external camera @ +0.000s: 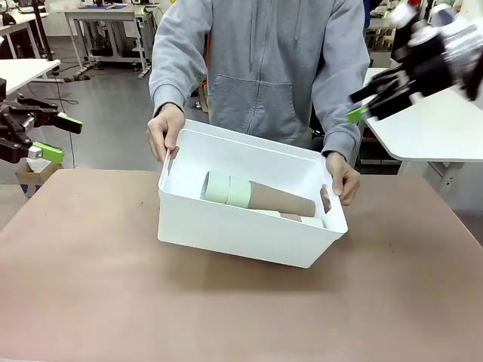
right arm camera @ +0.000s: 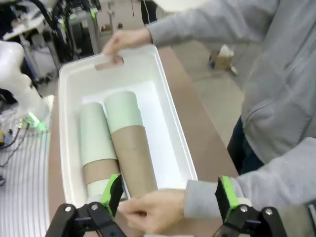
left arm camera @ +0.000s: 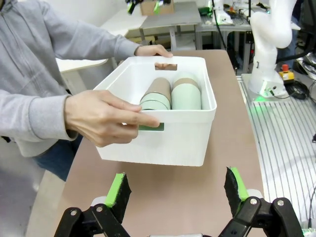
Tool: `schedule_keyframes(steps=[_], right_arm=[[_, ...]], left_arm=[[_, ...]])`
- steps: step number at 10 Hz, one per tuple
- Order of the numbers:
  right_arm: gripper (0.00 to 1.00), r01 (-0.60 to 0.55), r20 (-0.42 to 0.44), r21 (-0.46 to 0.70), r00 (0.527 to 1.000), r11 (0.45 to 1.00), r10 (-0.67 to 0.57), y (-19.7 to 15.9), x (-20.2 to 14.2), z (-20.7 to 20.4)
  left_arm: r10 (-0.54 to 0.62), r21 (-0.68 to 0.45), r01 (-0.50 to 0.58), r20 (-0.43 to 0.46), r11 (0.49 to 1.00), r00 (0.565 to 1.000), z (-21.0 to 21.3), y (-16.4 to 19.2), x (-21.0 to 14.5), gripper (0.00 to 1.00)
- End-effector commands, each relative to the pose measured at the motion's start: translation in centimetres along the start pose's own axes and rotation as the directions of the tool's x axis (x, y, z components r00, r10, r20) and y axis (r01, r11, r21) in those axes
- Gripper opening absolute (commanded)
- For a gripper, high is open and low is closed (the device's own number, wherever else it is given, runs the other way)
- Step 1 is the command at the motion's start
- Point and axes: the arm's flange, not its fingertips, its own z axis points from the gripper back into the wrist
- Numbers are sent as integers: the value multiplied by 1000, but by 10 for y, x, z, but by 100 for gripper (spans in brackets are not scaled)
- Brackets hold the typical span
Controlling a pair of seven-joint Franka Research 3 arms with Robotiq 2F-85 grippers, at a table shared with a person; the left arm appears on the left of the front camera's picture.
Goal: Stack the cups and store them in the basket.
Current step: Place the stack of Reusable plastic cups into the Pantry Basket.
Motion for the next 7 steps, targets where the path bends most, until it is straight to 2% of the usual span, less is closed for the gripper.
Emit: schedule_keyframes(steps=[1,3,5,6,7], right_arm=[[100,-20,154,55,988,998,11,4,-29,35],[100,-64,256,72,966,995,43,9,-48,64],[100,-74,290,75,956,994,49,11,-60,75],[100,-87,339,82,939,993,55,11,-60,75],[100,-56,258,70,965,996,36,11,-56,80]], left_arm=[[-3,-7,3,7,1000,1000,1,0,0,100],[-3,-7,3,7,1000,1000,1,0,0,100],[-3,-7,3,7,1000,1000,1,0,0,100],[-3,-7,3,7,1000,1000,1,0,0,100],[-3,-7,3,7,1000,1000,1,0,0,100]])
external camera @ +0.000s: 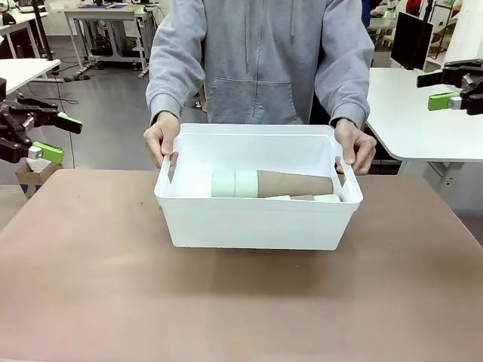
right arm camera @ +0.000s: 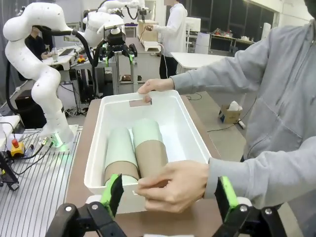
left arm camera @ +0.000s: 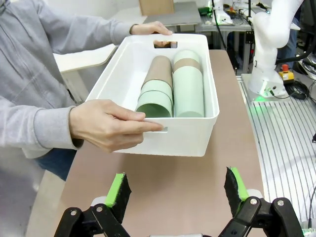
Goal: Stack the cups and store them in the basket.
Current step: Place the stack of Reusable plastic cups into the Pantry Basket.
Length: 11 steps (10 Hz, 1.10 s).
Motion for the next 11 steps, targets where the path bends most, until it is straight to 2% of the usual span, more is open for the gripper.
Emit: schedule_keyframes(steps=[1,11], right_arm=[[100,0,-24,-10,1000,1000,-1,-2,5,-2],[100,0,-24,-10,1000,1000,-1,-2,5,-2]], left_arm=[[-3,-6,3,8,1000,1000,1,0,0,100],[-3,-6,3,8,1000,1000,1,0,0,100]])
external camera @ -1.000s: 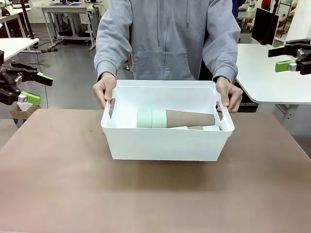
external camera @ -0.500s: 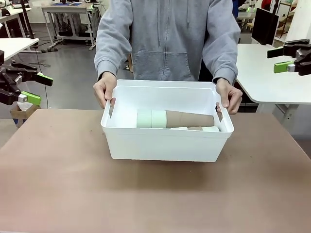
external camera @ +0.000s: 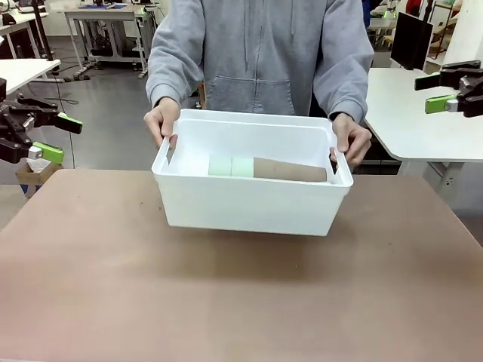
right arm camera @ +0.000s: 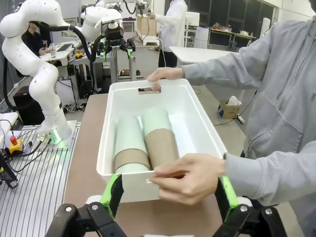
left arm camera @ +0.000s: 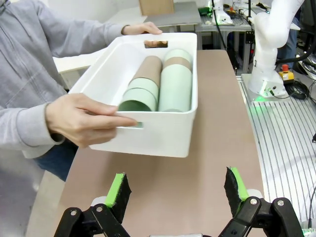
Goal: Stack the cups and store them in the basket.
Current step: Place the stack of Reusable plastic cups into the Pantry Basket.
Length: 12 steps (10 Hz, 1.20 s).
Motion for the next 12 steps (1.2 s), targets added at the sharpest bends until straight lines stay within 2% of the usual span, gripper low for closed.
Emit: schedule_keyframes(steps=[1,12], right_arm=[[100,3,4,-2,1000,1000,-3,-1,4,1],[100,3,4,-2,1000,1000,-3,-1,4,1]], left_arm=[[-3,-6,3,8,1000,1000,1,0,0,100],[-3,-6,3,8,1000,1000,1,0,0,100]])
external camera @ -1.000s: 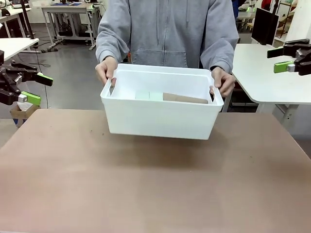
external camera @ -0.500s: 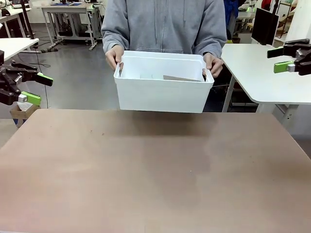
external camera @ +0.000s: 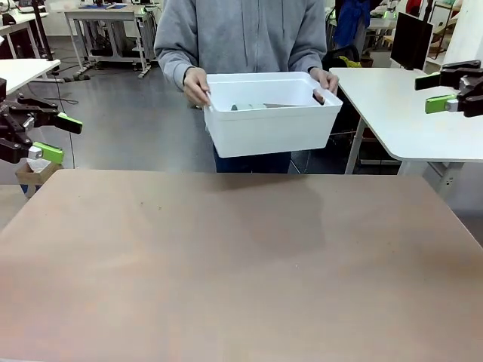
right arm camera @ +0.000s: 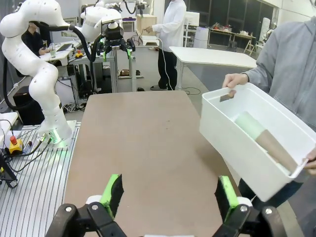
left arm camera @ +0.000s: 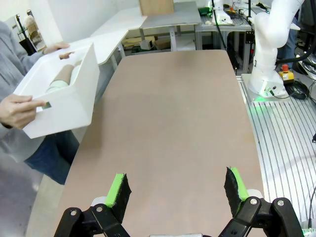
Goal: Stack the cups and store them in the basket.
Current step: Place the stack of Reusable plastic cups into the Pantry Basket.
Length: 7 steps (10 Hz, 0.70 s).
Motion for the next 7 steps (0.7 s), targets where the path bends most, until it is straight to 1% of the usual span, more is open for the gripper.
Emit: schedule_keyframes(steps=[1,7], right_arm=[[100,3,4,-2,1000,1000,-3,-1,4,1],[100,3,4,-2,1000,1000,-3,-1,4,1]], left_arm=[[-3,-6,3,8,1000,1000,1,0,0,100],[-3,-6,3,8,1000,1000,1,0,0,100]])
